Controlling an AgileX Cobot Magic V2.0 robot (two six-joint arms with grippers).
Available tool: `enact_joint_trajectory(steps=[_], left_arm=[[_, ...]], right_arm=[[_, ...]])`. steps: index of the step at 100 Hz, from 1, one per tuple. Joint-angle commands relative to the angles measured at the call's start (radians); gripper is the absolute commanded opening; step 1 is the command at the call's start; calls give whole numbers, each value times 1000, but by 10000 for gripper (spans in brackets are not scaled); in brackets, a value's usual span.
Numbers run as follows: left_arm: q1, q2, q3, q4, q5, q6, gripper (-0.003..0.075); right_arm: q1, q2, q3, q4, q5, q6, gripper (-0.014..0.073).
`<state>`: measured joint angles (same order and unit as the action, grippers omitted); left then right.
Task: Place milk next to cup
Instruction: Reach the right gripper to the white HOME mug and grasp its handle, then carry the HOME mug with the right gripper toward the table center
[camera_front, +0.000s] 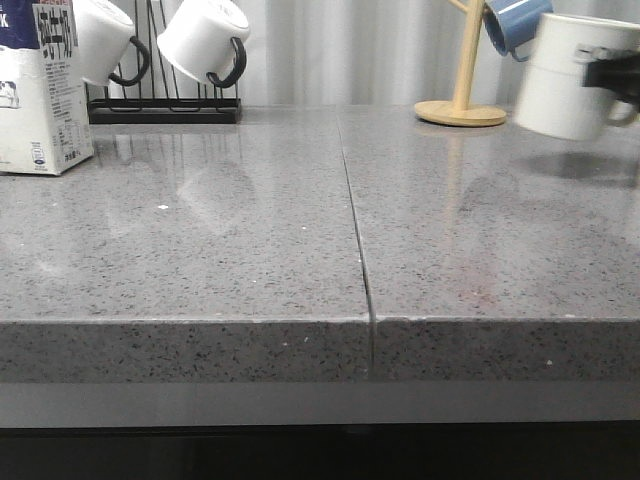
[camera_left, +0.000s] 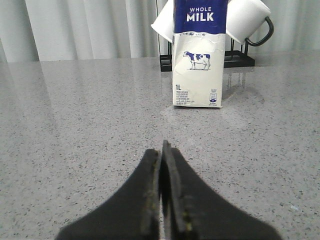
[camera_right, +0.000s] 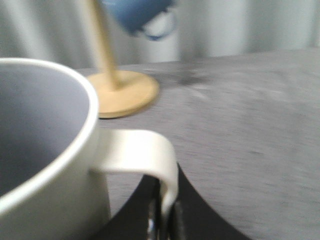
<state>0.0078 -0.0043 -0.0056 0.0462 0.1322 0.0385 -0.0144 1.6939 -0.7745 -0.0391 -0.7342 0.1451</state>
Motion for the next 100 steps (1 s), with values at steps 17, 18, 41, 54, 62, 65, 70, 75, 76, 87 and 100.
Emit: enact_joint_trajectory(steps=[17, 18, 41, 54, 62, 65, 70, 75, 76, 87, 100], left_arm=[[1, -31, 45, 0, -75, -1, -20], [1, -31, 45, 0, -75, -1, -20], [1, -31, 45, 0, -75, -1, -20], [1, -31, 45, 0, -75, -1, -20], [1, -31, 45, 0, -75, -1, -20], [1, -31, 45, 0, -75, -1, -20], [1, -31, 45, 0, -75, -1, -20], [1, -31, 45, 0, -75, -1, -20], [1, -31, 45, 0, -75, -1, -20], [1, -31, 45, 0, -75, -1, -20], [1, -31, 45, 0, -75, -1, -20]], right_arm=[[215, -28, -48, -15, -96, 2, -67], [220, -27, -52, -15, -96, 2, -67], [324, 70, -134, -16, -96, 2, -67], [346, 114, -159, -16, -103, 2, -67], [348, 122, -159, -16, -101, 2, -66], [348, 122, -159, -16, -90, 2, -66], [348, 122, -159, -16, -83, 2, -65], [348, 122, -159, -16, -75, 1, -54], [348, 122, -159, -16, -74, 1, -51], [348, 122, -159, -24, -67, 1, 36], [348, 122, -159, -30, -65, 1, 160]])
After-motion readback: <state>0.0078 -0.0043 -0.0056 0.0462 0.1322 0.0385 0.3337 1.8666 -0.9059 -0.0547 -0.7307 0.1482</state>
